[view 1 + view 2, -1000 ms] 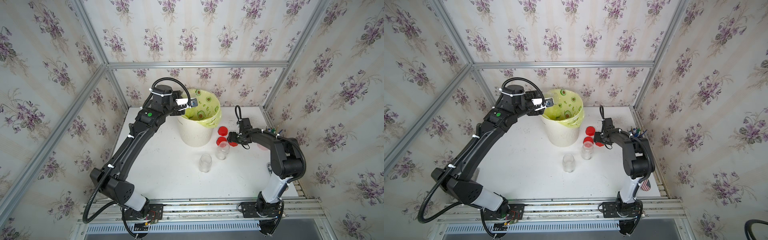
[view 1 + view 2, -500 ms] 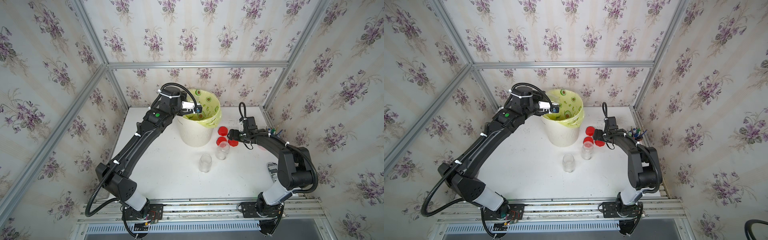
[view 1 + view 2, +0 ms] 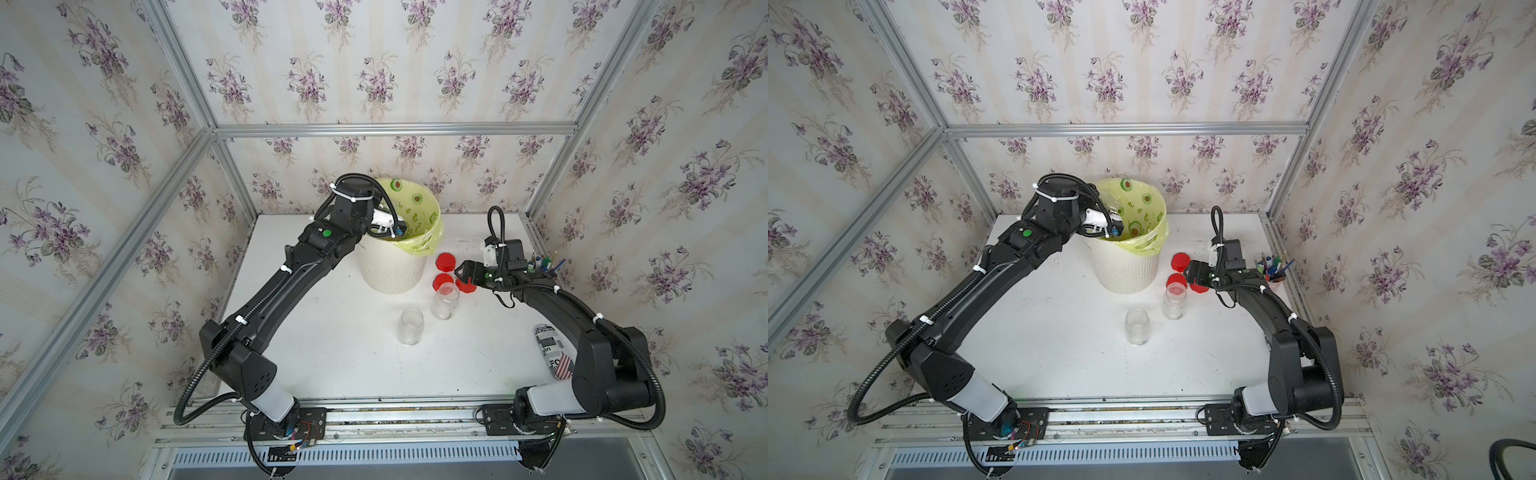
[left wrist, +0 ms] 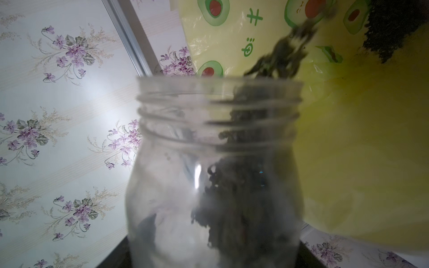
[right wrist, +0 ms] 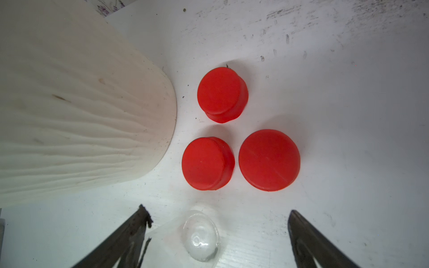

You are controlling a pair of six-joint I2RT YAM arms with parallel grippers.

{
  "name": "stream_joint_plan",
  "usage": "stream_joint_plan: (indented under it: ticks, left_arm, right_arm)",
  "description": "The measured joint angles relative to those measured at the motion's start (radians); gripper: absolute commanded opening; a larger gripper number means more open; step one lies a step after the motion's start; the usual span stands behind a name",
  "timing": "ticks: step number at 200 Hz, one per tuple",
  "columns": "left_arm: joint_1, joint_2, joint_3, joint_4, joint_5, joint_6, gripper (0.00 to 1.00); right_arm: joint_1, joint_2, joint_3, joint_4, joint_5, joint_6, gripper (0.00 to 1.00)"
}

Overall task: Empty moldy tea leaves from jars
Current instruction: Pour the moldy tea leaves from the jar into the trash bin.

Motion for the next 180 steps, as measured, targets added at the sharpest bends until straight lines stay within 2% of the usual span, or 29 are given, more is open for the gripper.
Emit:
stream_joint_plan:
  ticks: [97,150,180]
  left_arm:
    - [-0.022,0.034,0.022,0.038,-0.079,0.079,0.68]
    - [-0.025,0.046,0.024,0.044,-0.08,0.083,0.69]
    - [-0.027,0.065,0.073,0.033,-0.081,0.085,0.69]
  right_arm:
    - [-0.003,-0.092,-0.042,0.02,-0.058,0.023,0.92]
    - [-0.003,-0.127,-0.042,0.022,-0.084,0.031,0.92]
    - [-0.003,-0.151,-0.037,0.022,-0.093,0.033,0.92]
